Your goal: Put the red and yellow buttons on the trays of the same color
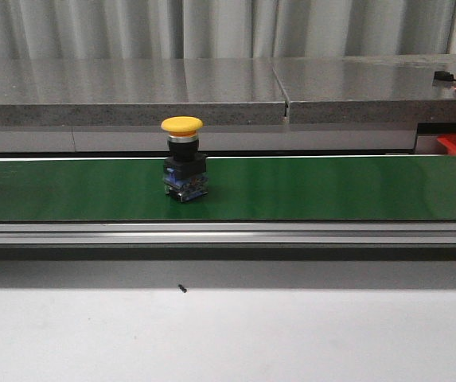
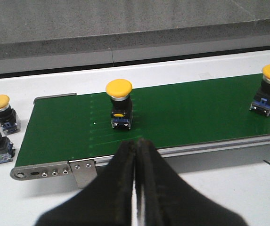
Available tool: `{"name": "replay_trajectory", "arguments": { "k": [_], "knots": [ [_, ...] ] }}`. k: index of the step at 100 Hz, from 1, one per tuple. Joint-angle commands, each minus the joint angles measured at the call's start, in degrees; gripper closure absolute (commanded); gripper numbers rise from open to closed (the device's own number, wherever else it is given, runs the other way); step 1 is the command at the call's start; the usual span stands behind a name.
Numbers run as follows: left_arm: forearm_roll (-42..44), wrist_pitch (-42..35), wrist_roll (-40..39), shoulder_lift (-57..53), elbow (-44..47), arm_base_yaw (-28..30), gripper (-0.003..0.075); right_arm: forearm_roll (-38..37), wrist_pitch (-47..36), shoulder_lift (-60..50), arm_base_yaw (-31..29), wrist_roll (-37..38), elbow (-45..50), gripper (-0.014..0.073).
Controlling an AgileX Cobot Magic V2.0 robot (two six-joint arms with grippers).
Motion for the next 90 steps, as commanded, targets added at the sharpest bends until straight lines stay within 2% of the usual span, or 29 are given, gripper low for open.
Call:
{"name": "replay_trajectory", "arguments": {
  "k": [1,34,44,51,61,68,70,90],
  "knots": [
    [-0.83,-4.1,-0.74,0.37,-0.82,-0.37,0.0741,2.68,-3.65,0.1,0.14,-0.64,-1.49,0.0662],
    [-0.83,-3.96,-0.74,0.37,-0.56,-0.37,0.0741,5.4,-2.12,0.16,0.14,-0.64,-1.55,0.0637],
    [-0.83,-3.96,-0.74,0.37,-0.56,-0.37,0.0741,5.44,0.17,0.27,0.14,-0.64,-2.16,0.0501],
    [-0.83,-3.96,-0.74,0.37,-0.56,-0.37,0.0741,5.44,1.99,0.8,0.14,-0.64,-3.09,0.0342],
    [-0.83,-3.96,-0.74,0.37,-0.56,-0.37,0.0741,5.44,3.59,2.26,0.14,-0.69,-4.91,0.0067],
    [-0.83,-3.96,-0.74,0.37,-0.56,-0.37,0.0741,5.44,3.9,3.57,0.14,-0.69,-6.04,-0.0057],
    [-0.83,-3.96,-0.74,0.37,-0.56,-0.37,0.0741,5.44,3.98,4.02,0.14,-0.69,-6.39,-0.0075],
    [-0.83,-3.96,-0.74,0.37,-0.56,-0.37,0.0741,5.44,6.88,12.0,0.14,-0.74,-11.45,-0.0029]
  ]
}}
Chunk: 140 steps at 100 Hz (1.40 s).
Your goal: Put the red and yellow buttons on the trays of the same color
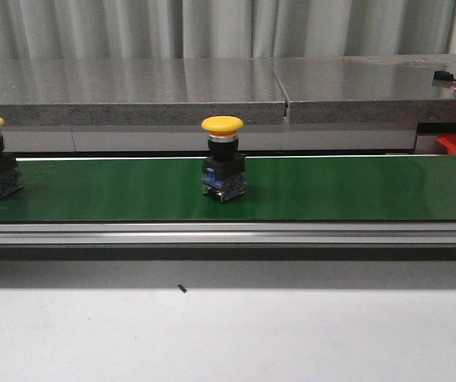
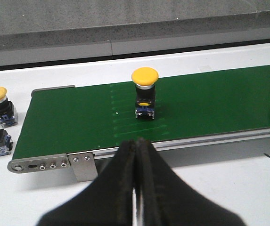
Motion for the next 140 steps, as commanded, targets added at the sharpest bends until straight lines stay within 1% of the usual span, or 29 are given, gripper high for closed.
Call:
{"name": "replay_trajectory", "arguments": {
  "k": [1,14,24,34,47,58,83,104,140],
  "knots": [
    [-0.83,-4.07,-0.74,0.48,-1.48,-0.37,0.0741,2.0,-1.31,4.05,0.14,-0.74,-4.26,-0.0029],
    [-0.83,-4.07,-0.74,0.48,-1.48,-0.37,0.0741,2.0,-0.95,11.25,0.2,-0.98,-7.74,-0.0029],
    [-0.83,-4.07,-0.74,0.48,-1.48,-0.37,0.0741,0.94,-1.37,17.15,1.69,-0.97,-10.45,-0.0029],
    [-0.83,-4.07,-0.74,0.48,-1.48,-0.37,0.0741,-1.32,-2.27,22.69,5.21,-0.97,-13.19,-0.0029],
    [-0.83,-4.07,-0.74,0.48,-1.48,-0.37,0.0741,-4.64,-6.47,28.86,10.33,-0.9,-15.14,-0.0029],
    [-0.83,-4.07,-0.74,0.48,-1.48,-0.37,0.0741,-6.23,-8.32,33.01,13.83,-0.36,-16.7,-0.0029],
    [-0.83,-4.07,-0.74,0.48,-1.48,-0.37,0.0741,-7.48,-9.24,40.56,19.03,-0.3,-21.06,-0.0029],
    [-0.83,-4.07,-0.64,0.48,-1.48,-0.37,0.0741,-7.48,-9.48,45.52,21.23,-0.3,-24.43,-0.0029],
    [-0.83,-4.07,-0.64,0.48,-1.48,-0.37,0.0741,-7.42,-10.51,50.6,24.17,-0.3,-26.93,-0.0029]
  ]
}}
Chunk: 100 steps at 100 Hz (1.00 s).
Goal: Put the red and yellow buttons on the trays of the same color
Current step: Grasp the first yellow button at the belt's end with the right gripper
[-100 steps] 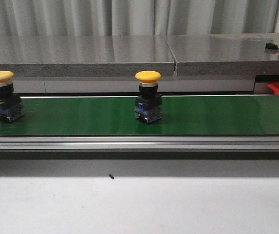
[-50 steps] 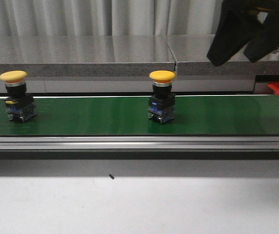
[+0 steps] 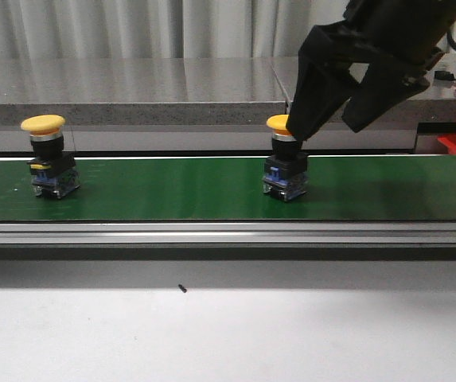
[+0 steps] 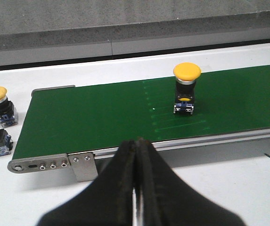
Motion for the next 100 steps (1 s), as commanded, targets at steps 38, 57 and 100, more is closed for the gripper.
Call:
{"name": "replay_trajectory", "arguments": {
  "k": [38,57,100],
  "knots": [
    [-0.83,-4.07,-0.62,0.48,-1.48,-0.37,0.0741,0.83,-3.8,2.4,1.07,-0.27,-3.68,0.0127],
    [-0.83,-4.07,-0.62,0.48,-1.48,-0.37,0.0741,0.83,-3.57,2.42,1.02,-0.27,-3.68,0.0404],
    [-0.83,-4.07,-0.62,0.48,-1.48,-0.37,0.0741,-0.92,3.4,-2.9,-3.89,1.89,-3.68,0.0411]
  ]
}}
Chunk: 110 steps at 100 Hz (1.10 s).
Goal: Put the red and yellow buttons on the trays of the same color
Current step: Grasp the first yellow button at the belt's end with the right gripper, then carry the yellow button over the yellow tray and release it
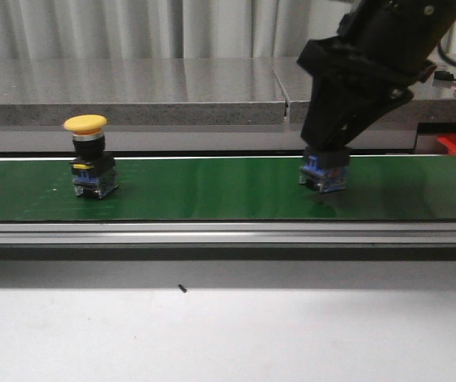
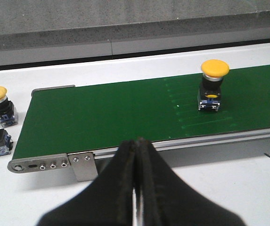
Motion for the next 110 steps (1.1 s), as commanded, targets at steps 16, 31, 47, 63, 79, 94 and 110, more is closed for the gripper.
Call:
{"name": "replay_trajectory", "arguments": {
  "k": [16,31,47,63,79,94,110],
  "knots": [
    [-0.83,-4.07,-0.62,0.48,-1.48,-0.37,0.0741,-7.05,3.67,-9.94,-9.1,7.71,-1.38,0.0411],
    [-0.83,-4.07,-0.62,0.48,-1.48,-0.37,0.0741,-9.11,6.14,-14.61,-17.17,10.15,-0.32,0.041],
    [-0.83,-4.07,-0.62,0.48,-1.48,-0.37,0.0741,-8.68,6.51,-17.36,-27.85,10.15,3.23,0.041],
    [-0.83,-4.07,-0.62,0.48,-1.48,-0.37,0.0741,-7.12,3.7,-17.44,-36.87,10.1,8.14,0.041],
    [-0.83,-4.07,-0.62,0.48,-1.48,-0.37,0.0741,-3.87,-2.48,-16.99,-43.74,10.1,11.36,0.041],
    [-0.83,-4.07,-0.62,0.48,-1.48,-0.37,0.0741,-3.69,-5.18,-14.26,-45.42,10.1,11.36,0.041],
    [-0.83,-4.07,-0.62,0.48,-1.48,-0.37,0.0741,-3.5,-8.02,-10.19,-45.42,10.1,11.36,0.041]
  ]
}}
